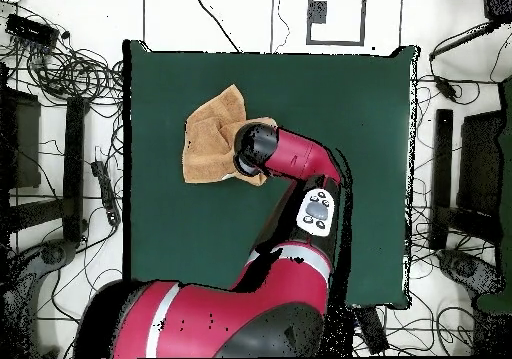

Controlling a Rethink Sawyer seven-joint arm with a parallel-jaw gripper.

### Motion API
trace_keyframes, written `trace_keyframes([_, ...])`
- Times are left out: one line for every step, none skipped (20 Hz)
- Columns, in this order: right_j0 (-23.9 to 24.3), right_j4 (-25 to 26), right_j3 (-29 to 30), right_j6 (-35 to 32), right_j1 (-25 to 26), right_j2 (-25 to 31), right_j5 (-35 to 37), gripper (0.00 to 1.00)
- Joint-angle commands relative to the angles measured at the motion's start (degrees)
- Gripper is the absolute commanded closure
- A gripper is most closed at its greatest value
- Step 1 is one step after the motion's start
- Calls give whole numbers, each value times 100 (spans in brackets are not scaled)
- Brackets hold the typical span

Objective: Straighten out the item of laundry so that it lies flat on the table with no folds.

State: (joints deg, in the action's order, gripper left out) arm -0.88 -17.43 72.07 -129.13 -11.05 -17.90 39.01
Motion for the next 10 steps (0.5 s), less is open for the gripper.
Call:
trace_keyframes([23, -102, 720, -1316, 778, 420, -989, 0])
trace_keyframes([23, -118, 674, -1342, 839, 422, -1063, 0])
trace_keyframes([43, -129, 633, -1335, 890, 447, -1134, 0])
trace_keyframes([59, -133, 601, -1331, 935, 462, -1212, 0])
trace_keyframes([76, -137, 561, -1324, 981, 475, -1272, 0])
trace_keyframes([105, -139, 532, -1293, 1012, 507, -1316, 0])
trace_keyframes([110, -135, 510, -1283, 1019, 507, -1332, 0])
trace_keyframes([115, -130, 489, -1273, 1026, 507, -1348, 0])
trace_keyframes([81, -118, 517, -1275, 943, 458, -1216, 0])
trace_keyframes([47, -105, 544, -1278, 860, 409, -1085, 0])
